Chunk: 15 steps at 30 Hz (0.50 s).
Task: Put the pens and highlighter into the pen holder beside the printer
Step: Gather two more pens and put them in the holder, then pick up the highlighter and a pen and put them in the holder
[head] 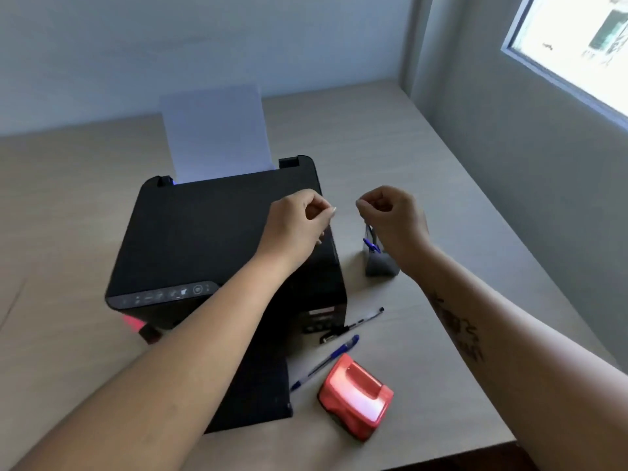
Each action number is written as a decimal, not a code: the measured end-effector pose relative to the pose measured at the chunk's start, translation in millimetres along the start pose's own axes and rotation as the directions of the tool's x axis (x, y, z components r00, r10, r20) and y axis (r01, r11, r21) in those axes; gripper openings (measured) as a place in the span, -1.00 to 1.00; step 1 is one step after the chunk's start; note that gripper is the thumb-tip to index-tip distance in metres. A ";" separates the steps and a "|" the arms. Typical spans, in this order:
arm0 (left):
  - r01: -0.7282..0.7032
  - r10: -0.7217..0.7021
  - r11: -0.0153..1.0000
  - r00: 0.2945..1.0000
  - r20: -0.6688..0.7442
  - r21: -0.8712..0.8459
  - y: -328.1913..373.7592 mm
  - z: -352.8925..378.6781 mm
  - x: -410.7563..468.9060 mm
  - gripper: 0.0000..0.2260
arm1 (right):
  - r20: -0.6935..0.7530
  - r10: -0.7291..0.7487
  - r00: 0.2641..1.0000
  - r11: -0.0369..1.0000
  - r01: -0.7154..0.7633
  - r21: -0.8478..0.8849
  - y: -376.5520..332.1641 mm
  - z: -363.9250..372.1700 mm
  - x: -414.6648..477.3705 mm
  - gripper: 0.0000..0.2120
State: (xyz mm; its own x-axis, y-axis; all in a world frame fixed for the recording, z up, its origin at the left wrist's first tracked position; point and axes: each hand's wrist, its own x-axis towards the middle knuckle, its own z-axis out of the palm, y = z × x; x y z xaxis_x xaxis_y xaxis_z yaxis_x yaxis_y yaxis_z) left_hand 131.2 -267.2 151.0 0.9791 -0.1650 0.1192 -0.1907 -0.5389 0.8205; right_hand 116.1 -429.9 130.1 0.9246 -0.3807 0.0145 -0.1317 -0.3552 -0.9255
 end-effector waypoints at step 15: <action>0.175 -0.175 0.984 0.963 -0.204 -0.017 -191.2 -228.5 -119.0 -0.85 | 0.214 -0.053 0.975 0.992 0.027 0.122 -71.8 234.1 -176.3 -0.94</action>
State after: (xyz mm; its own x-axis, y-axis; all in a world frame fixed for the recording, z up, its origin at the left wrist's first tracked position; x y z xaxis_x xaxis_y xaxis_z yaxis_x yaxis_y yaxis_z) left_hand 67.5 44.2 107.7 0.9909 0.1038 0.0855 -0.0152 -0.5454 0.8380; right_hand 46.2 -137.4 105.4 0.9853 -0.1698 -0.0179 -0.0621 -0.2587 -0.9640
